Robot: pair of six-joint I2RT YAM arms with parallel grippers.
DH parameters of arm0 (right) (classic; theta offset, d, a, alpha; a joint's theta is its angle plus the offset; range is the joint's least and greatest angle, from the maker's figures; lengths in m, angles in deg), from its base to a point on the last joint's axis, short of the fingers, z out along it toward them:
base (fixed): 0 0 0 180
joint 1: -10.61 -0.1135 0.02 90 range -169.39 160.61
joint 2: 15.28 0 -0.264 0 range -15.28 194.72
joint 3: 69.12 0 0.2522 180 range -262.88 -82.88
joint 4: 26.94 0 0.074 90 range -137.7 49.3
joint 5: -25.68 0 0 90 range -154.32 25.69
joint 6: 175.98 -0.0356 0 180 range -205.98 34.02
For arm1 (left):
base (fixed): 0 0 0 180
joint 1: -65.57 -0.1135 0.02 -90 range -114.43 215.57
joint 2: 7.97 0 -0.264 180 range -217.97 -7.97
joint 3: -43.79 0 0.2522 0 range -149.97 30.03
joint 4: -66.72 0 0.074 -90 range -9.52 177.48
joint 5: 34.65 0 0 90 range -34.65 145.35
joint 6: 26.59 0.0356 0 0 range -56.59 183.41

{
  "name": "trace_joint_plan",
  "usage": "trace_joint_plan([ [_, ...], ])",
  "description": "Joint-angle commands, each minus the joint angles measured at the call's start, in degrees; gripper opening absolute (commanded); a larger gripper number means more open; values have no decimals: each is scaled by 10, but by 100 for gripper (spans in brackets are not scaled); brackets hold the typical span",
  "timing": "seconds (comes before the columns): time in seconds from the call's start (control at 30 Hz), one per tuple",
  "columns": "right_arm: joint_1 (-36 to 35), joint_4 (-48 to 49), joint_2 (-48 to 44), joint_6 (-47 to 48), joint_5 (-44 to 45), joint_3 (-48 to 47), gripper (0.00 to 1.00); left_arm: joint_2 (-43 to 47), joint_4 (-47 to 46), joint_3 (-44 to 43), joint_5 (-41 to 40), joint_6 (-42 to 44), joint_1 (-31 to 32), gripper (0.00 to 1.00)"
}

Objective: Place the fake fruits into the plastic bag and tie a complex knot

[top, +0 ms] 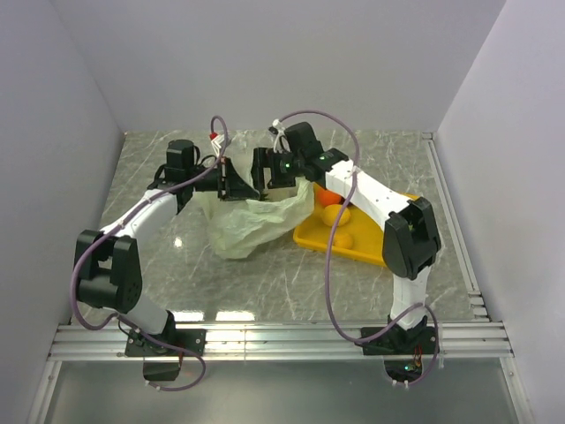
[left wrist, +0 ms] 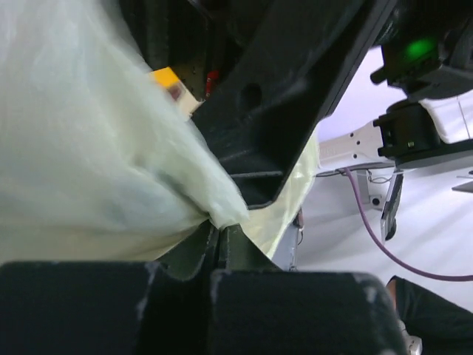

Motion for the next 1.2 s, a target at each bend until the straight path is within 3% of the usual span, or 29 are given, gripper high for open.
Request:
trace_joint_plan([
  [0.0, -13, -23, -41, 93, 14, 40, 96, -3, -35, -10, -4, -7, -20, 1],
  [0.2, -13, -67, -123, 236, -57, 120, 98, -19, 86, -38, -31, 97, -33, 1],
  [0.37, -14, -147, -207, 422, -108, 177, 97, -11, 146, -33, -84, 176, -34, 1],
  [0.5, -37, -140, -275, 530, -111, 264, 97, -5, 145, -12, -109, 178, -34, 1],
  [0.73, -114, -129, -302, 629, -52, 283, 98, 0, 122, 10, -199, 158, -33, 1],
  [0.83, -127, -130, -306, 654, -27, 289, 98, 4, 94, 23, -207, 144, -33, 1],
  [0.9, -127, -101, -317, 646, 50, 317, 98, 10, 74, 33, -200, 141, -33, 1],
  [1.0, -107, 14, -357, 591, 201, 361, 100, 26, 51, 53, -180, 152, -32, 1],
  [1.03, -94, 51, -370, 553, 219, 362, 100, 30, 51, 56, -177, 157, -31, 1],
  [1.17, -25, 40, -372, 413, 240, 293, 99, 38, 74, 61, -168, 202, -25, 0],
])
